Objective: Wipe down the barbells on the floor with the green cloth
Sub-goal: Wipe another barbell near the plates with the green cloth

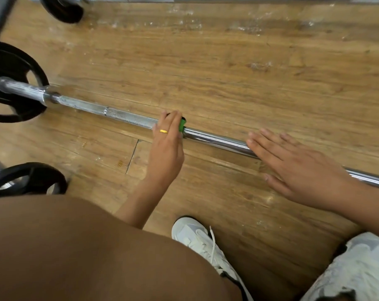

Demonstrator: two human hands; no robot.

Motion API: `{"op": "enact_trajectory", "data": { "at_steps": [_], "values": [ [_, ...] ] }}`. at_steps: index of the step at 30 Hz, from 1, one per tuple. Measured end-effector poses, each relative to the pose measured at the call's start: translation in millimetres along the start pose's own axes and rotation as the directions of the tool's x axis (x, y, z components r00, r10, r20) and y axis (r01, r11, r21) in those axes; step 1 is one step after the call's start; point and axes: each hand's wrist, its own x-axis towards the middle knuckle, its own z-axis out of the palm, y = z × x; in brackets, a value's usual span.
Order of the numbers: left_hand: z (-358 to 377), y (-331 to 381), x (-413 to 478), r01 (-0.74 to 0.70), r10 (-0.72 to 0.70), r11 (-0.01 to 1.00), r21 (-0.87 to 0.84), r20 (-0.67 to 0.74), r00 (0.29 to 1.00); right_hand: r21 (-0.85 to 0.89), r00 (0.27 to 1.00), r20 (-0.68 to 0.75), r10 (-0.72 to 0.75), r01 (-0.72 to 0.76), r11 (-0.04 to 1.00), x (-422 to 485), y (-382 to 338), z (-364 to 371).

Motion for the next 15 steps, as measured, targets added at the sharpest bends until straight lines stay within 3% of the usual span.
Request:
{"op": "enact_trajectory", "data": {
  "at_steps": [4,9,11,13,15],
  "values": [
    [14,19,-10,-0.259,0.257,0.966,0.013,0.085,0.963,-0.007,1.0,-0.007,0.009,-0.009,1.0,0,0,0],
    [-4,-15,1,0.043,-0.043,0.999,0.012,-0.047,0.998,-0.015,1.0,-0.009,0.01,-0.01,1.0,2,0,-1],
    [1,-2,1,-0.029,0.029,1.0,-0.012,-0.036,0.999,-0.014,1.0,-0.008,0.012,-0.012,1.0,3,0,-2],
    [13,17,-4,-0.191,0.192,0.981,-0.028,0.037,0.981,-0.017,1.0,-0.002,0.017,-0.017,1.0,3,1,-2],
    [15,20,-6,-0.234,0.234,0.972,-0.011,0.085,0.968,-0.018,1.0,-0.008,0.018,-0.019,1.0,3,2,-2]
  ]
}}
